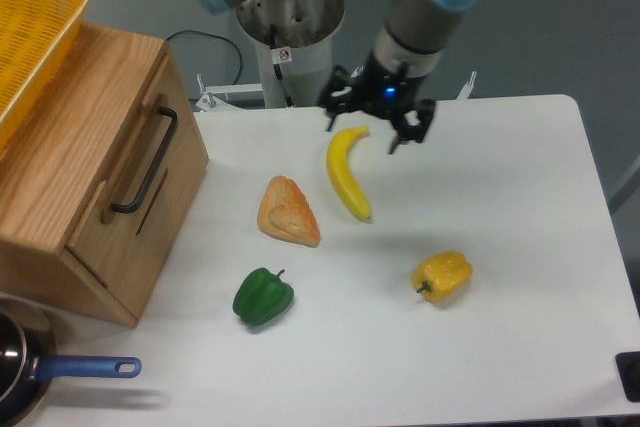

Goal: Slide the top drawer open
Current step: 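Move the gripper across the table toward the drawer's black handle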

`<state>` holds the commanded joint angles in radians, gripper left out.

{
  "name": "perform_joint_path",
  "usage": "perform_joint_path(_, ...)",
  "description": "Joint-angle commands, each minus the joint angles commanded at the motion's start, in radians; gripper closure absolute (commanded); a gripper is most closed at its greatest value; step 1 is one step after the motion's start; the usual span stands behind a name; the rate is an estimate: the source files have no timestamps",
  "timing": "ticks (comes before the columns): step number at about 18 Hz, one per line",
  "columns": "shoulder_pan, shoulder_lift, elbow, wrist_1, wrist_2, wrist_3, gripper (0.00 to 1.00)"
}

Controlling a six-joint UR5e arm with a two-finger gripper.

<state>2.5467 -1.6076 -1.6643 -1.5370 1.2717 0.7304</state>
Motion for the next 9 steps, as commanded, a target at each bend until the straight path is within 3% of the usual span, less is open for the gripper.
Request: perform_joint_path(9, -0.134, 0.017, -0.008, 0.002, -0.038, -0.175, 0.0)
